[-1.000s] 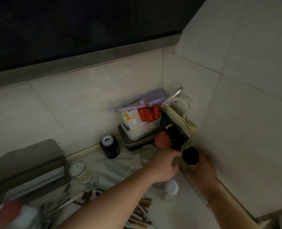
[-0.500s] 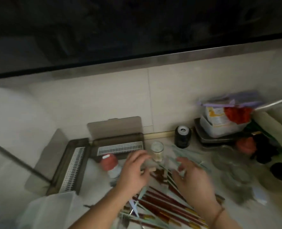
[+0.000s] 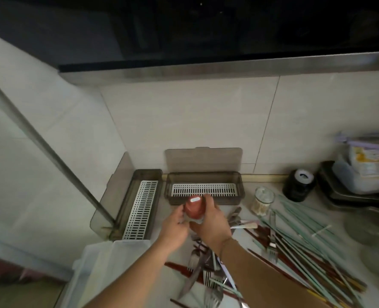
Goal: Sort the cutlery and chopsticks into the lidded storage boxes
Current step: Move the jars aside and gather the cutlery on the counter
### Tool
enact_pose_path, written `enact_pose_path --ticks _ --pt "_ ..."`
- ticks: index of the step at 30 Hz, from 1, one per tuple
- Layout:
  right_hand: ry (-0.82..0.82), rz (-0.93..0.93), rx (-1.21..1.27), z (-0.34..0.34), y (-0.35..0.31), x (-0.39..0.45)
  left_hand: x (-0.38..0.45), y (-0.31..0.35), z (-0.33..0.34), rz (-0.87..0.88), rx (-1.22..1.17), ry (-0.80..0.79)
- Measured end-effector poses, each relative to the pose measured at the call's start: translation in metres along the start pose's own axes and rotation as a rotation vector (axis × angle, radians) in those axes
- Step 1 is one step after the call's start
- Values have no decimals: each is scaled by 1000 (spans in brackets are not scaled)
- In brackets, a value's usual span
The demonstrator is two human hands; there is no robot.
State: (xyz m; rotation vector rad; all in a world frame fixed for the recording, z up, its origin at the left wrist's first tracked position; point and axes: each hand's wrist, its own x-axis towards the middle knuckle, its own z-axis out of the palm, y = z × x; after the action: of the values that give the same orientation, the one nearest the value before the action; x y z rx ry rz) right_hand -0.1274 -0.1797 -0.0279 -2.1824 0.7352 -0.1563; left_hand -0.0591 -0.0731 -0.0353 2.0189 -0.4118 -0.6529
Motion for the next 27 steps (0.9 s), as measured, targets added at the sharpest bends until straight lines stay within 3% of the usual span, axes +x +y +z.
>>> enact_pose_path --ticks 9,13,18,23,27 --pt "134 -62 101 0 4 3 -3 12 -11 123 70 86" --pt "233 -87 195 -30 14 -15 -13 24 5 276 38 141" --pt "418 -69 170 -95 57 -71 -39 57 70 470 -16 -84" --pt "603 101 113 -169 118 -151 -73 94 161 554 -9 -482" --pt "733 245 54 -218 169 -202 -97 120 235 587 52 -698"
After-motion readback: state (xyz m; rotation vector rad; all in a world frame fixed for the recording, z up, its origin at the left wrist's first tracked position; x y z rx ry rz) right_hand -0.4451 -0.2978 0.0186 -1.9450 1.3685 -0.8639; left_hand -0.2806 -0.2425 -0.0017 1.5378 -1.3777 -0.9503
